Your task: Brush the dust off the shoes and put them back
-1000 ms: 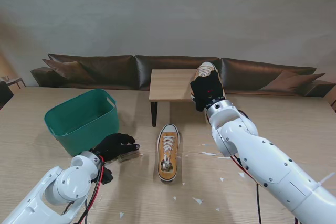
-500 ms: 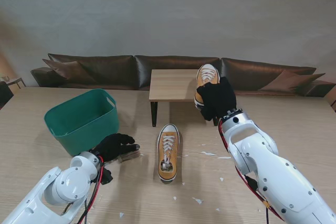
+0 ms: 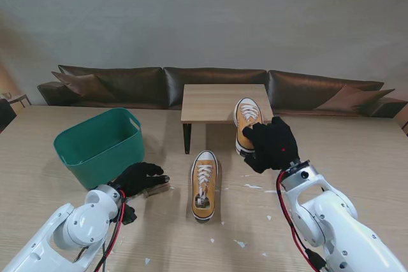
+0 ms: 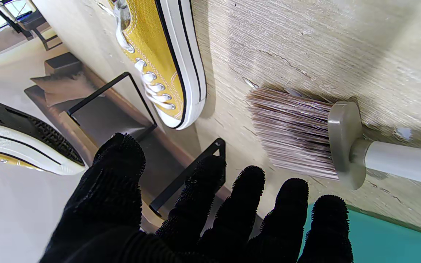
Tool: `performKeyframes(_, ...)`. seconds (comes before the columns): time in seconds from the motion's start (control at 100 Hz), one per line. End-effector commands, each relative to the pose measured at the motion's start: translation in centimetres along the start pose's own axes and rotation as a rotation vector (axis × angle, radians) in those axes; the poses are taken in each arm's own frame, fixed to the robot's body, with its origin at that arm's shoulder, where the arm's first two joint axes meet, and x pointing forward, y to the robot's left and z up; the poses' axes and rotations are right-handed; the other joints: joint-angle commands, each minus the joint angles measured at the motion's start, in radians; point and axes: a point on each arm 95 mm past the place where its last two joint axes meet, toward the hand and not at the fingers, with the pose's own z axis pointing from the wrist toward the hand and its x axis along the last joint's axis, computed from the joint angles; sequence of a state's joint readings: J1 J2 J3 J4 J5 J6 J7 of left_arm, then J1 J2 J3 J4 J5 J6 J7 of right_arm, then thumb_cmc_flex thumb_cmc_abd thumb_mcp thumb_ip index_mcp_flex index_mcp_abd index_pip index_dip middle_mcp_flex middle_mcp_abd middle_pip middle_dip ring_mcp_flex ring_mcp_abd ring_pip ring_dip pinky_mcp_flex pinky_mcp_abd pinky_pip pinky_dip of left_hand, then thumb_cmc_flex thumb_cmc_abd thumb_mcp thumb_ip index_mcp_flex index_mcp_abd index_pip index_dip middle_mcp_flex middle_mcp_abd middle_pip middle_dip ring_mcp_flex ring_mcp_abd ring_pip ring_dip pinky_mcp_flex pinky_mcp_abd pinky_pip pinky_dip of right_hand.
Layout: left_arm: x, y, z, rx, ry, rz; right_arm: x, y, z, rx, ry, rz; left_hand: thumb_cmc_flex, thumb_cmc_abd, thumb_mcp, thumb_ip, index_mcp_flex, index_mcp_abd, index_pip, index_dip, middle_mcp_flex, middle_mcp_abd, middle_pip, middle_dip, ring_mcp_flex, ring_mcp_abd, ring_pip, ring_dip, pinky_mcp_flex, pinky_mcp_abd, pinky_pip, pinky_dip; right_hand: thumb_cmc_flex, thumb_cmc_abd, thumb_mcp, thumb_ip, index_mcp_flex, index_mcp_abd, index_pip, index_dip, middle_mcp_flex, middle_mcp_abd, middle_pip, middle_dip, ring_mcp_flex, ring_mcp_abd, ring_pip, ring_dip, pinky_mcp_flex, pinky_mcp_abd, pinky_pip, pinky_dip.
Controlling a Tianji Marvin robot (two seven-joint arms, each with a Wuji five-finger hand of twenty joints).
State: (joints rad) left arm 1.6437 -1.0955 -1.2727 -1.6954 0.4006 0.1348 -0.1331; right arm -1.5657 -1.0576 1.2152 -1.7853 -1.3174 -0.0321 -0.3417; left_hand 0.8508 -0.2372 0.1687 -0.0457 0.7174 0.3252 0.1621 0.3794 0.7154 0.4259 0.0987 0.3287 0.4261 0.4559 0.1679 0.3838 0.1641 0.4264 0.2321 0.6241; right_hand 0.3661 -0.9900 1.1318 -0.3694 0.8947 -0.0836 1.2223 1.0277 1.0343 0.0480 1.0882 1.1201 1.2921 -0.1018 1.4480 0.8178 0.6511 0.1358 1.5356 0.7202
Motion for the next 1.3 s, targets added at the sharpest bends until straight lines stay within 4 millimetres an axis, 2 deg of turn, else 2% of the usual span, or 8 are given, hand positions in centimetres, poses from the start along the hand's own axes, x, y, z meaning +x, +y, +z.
performKeyframes(0.0, 0.2, 0.2, -0.1, -0.019, 0.002, -0.004, 0.5, 0.3, -0.4, -0.002, 0.011, 0.022, 0.023, 0.042, -0.026, 0.026, 0.017, 0.005, 0.004, 0.002, 0.005, 0.016, 0.002, 0.007, 0.020, 0.022, -0.003, 0.013, -0.001, 0.008, -0.004, 0.018, 0.156, 0.125, 0.151, 0.087, 0.112, 0.031, 0.250, 0.111, 0.022, -0.134, 0.058, 0.040, 0.030, -0.029, 0.016, 0.012, 0.268, -0.016, 0.049, 0.016)
performKeyframes(0.37, 0.2, 0.3, 0.1, -0.023, -0.003, -0.008, 0.9, -0.7, -3.1, -0.001, 0.018, 0.139, 0.025, 0.044, -0.029, 0.026, 0.017, 0.005, 0.004, 0.002, 0.006, 0.015, 0.003, 0.007, 0.022, 0.021, -0.002, 0.014, -0.001, 0.008, -0.004, 0.018, 0.154, 0.127, 0.152, 0.087, 0.112, 0.031, 0.250, 0.111, 0.022, -0.134, 0.057, 0.040, 0.030, -0.026, 0.016, 0.013, 0.268, -0.016, 0.048, 0.019)
performKeyframes(0.86, 0.2, 0.2, 0.1, -0.026, -0.005, -0.009, 1.3, -1.1, -5.3, 0.006, 0.081, 0.195, 0.027, 0.046, -0.032, 0.027, 0.016, 0.007, 0.003, 0.002, 0.004, 0.017, 0.002, 0.007, 0.020, 0.021, -0.003, 0.013, -0.003, 0.006, -0.004, 0.019, 0.150, 0.130, 0.152, 0.088, 0.112, 0.031, 0.250, 0.111, 0.022, -0.134, 0.057, 0.040, 0.030, -0.027, 0.016, 0.014, 0.268, -0.016, 0.047, 0.020)
performKeyframes(1.09, 0.2, 0.2, 0.1, -0.023, -0.003, -0.007, 1.7, -1.9, -5.7, 0.031, 0.092, 0.208, 0.028, 0.047, -0.034, 0.027, 0.016, 0.006, 0.004, 0.002, 0.004, 0.017, 0.002, 0.007, 0.020, 0.021, -0.003, 0.013, -0.002, 0.006, -0.004, 0.019, 0.149, 0.130, 0.153, 0.088, 0.112, 0.031, 0.250, 0.110, 0.022, -0.134, 0.057, 0.040, 0.030, -0.027, 0.017, 0.014, 0.268, -0.016, 0.047, 0.021)
performKeyframes(1.29, 0.2, 0.3, 0.1, -0.028, -0.007, -0.008, 2.2, -3.8, -5.1, 0.070, 0.105, 0.189, 0.028, 0.049, -0.035, 0.027, 0.016, 0.007, 0.004, 0.002, 0.003, 0.016, 0.002, 0.007, 0.020, 0.020, -0.003, 0.014, -0.003, 0.006, -0.004, 0.019, 0.144, 0.132, 0.154, 0.089, 0.111, 0.024, 0.248, 0.111, 0.022, -0.134, 0.057, 0.040, 0.030, -0.032, 0.019, 0.015, 0.269, -0.018, 0.046, 0.020)
